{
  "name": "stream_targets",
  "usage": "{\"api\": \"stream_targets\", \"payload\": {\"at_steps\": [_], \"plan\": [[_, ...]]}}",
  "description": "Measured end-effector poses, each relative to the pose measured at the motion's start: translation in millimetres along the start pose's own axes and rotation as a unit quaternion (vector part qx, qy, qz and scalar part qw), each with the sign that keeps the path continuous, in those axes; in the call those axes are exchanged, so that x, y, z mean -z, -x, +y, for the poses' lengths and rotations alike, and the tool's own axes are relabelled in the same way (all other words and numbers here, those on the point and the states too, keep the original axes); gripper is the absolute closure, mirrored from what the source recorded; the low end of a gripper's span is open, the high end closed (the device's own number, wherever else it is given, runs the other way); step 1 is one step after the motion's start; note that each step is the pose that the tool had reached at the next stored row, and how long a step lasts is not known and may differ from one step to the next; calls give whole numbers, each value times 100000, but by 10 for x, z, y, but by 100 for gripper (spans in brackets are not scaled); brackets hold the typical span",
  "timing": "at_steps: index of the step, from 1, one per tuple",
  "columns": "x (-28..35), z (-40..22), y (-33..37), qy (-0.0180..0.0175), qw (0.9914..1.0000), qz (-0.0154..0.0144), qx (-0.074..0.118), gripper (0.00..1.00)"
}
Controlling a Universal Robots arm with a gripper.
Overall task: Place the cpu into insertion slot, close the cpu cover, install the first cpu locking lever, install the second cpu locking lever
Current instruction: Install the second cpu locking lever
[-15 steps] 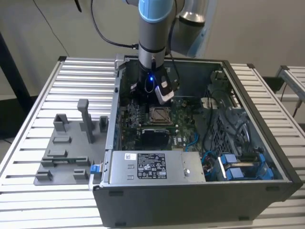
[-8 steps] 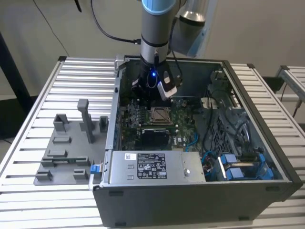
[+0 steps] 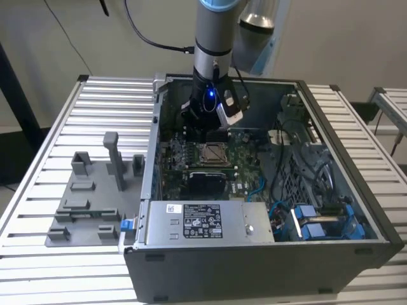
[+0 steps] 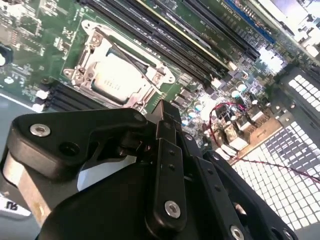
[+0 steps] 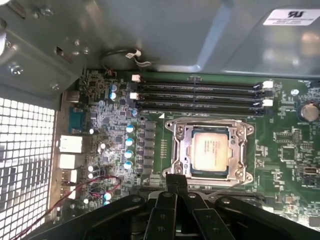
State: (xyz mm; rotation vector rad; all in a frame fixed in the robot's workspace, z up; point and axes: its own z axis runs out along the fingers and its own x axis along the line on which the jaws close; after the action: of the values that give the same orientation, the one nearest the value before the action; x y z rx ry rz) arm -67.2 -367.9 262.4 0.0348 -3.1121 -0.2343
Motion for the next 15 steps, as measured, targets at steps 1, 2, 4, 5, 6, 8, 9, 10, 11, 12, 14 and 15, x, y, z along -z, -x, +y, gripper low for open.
{"api": "stream_targets", "payload": {"at_steps": [1,2,4,5,6,8,9,10,11,12,14,15], "plan": [[6,-2,3,5,100000,-5,2,89],[11,-8,8,9,100000,-6,-1,89],[17,-30,18,-2,100000,9,-5,89],[19,-45,23,3,100000,9,-4,89],[21,-58,26,3,100000,13,-3,89],[24,-79,35,5,100000,9,-1,89],[25,-81,44,0,100000,13,0,89],[25,-82,56,-5,100000,15,-1,89],[25,-83,64,-4,100000,16,-4,89],[25,-84,73,-2,100000,14,0,89],[10,-87,75,10,100000,6,-21,89],[-4,-89,75,0,100000,3,-63,89]]}}
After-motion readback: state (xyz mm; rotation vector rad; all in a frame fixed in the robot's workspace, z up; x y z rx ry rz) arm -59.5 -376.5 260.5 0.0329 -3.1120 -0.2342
